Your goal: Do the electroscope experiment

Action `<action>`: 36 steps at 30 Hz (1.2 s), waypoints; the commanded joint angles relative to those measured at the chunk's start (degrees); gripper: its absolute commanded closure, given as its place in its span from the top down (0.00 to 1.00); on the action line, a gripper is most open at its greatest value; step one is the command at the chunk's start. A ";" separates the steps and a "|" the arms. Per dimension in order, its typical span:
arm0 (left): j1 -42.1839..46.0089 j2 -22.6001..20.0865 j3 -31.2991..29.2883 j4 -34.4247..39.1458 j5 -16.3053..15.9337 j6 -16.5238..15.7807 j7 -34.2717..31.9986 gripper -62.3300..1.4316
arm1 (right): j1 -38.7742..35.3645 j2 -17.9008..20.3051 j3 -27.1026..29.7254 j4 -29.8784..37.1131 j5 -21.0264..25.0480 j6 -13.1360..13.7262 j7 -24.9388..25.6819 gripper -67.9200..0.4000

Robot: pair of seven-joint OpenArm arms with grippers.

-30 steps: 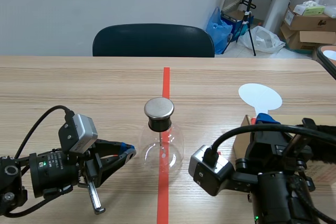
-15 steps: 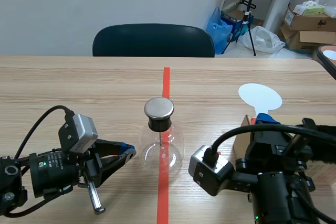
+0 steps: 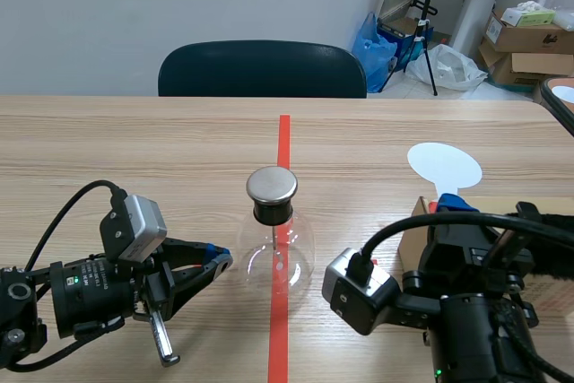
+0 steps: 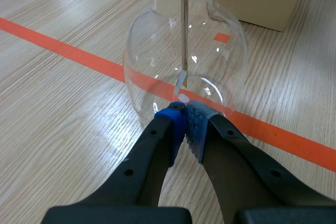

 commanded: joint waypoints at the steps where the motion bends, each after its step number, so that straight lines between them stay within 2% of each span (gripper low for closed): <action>1: -0.04 -0.02 -0.11 0.90 -0.79 -0.35 -1.05 0.07 | 0.37 0.28 -0.11 0.48 -0.04 -0.61 -0.17 0.02; 12: -0.04 -0.02 -0.11 0.90 -0.79 -0.35 -1.05 0.07 | 0.37 0.28 -0.11 0.48 -0.04 -0.61 0.35 0.02; 17: -0.04 -0.02 -0.11 0.90 -0.79 -0.35 -1.03 0.07 | 0.37 0.28 -0.11 0.48 -0.04 -0.61 3.13 0.02; 36: -0.04 -0.02 -0.11 0.90 -0.79 -0.35 -1.03 0.07 | 0.37 0.28 -0.11 0.48 -0.04 -0.61 28.00 0.02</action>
